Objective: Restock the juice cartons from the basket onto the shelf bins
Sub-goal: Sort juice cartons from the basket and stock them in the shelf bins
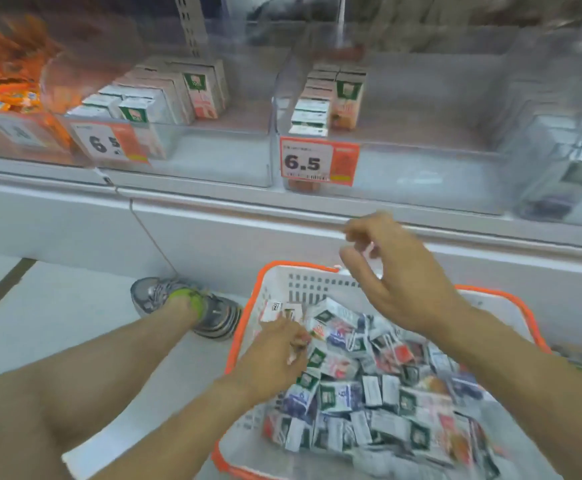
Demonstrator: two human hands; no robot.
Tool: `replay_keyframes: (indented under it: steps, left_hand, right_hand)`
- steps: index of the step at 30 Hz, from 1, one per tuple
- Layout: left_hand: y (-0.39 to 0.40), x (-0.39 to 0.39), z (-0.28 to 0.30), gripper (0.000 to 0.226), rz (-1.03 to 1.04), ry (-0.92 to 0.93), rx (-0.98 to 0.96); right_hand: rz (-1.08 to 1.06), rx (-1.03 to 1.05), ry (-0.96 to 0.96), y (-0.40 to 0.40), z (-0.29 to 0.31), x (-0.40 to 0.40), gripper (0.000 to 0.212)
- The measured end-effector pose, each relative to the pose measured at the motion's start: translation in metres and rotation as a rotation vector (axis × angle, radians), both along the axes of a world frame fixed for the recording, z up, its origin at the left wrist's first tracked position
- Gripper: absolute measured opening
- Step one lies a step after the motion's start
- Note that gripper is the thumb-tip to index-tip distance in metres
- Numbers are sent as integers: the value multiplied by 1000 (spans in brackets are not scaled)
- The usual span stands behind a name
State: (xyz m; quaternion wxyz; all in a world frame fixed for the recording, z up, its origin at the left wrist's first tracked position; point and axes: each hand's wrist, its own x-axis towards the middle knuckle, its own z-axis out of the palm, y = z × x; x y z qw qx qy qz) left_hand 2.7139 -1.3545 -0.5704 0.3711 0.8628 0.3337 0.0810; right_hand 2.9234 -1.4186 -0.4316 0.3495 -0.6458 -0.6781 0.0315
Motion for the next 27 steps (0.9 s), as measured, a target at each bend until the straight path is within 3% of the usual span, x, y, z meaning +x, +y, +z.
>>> replay_keyframes:
  steps: [3,6,10,15,20,27]
  left_hand:
    - [-12,-2,-25,38,-57,208,-34]
    - [-19,-2,-39,57,-108,432,73]
    - [-15,7,-43,75,-141,531,225]
    - [-4,9,-52,65,-195,638,362]
    - [-13,20,-59,69,-181,580,308]
    - [-21,26,-59,57,-189,611,304]
  right_hand:
    - [-30,-239,38,-41,-72,0,36]
    - [-80,-425,162,-71,-130,-4,31]
    - [-150,-575,276,-91,-178,-11,17]
    - [-169,-732,306,-96,-201,-5,31]
    - [-197,-892,163,-104,-217,5,57]
    - [-162,-1031,-132,-104,-229,0,94]
